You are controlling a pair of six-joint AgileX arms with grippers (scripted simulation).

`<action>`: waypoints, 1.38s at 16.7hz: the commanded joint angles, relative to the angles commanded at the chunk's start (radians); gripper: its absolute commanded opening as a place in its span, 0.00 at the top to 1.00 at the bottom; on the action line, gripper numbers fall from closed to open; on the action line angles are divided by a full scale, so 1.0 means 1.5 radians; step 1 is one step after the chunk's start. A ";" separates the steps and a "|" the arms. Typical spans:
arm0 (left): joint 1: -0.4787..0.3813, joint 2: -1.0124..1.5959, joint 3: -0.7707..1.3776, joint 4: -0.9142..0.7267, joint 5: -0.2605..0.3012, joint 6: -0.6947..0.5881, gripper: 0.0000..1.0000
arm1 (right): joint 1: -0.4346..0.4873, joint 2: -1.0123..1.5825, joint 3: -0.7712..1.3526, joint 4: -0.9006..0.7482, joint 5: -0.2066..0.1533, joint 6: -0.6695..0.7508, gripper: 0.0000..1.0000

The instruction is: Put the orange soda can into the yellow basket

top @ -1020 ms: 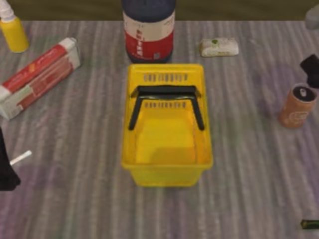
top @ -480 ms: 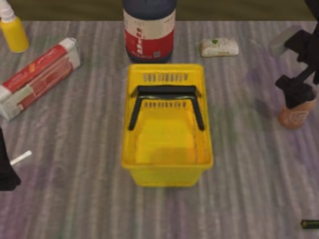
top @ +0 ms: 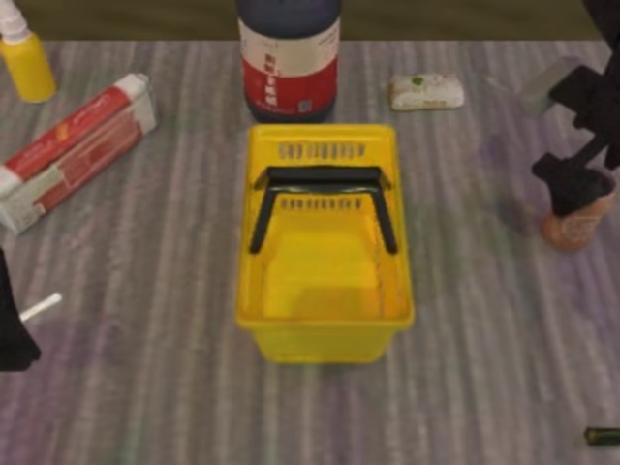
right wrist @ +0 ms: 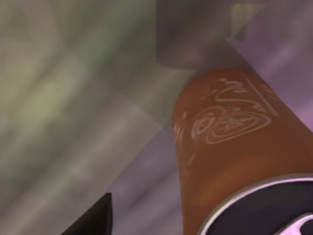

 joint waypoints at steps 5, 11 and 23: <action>0.000 0.000 0.000 0.000 0.000 0.000 0.00 | 0.001 0.021 -0.065 0.086 0.000 0.002 0.00; 0.000 0.000 0.000 0.000 0.000 0.000 0.00 | 0.001 0.022 -0.068 0.090 0.000 0.002 0.15; 0.000 0.000 0.000 0.000 0.000 0.000 0.00 | 0.001 0.022 -0.068 0.090 0.000 0.002 1.00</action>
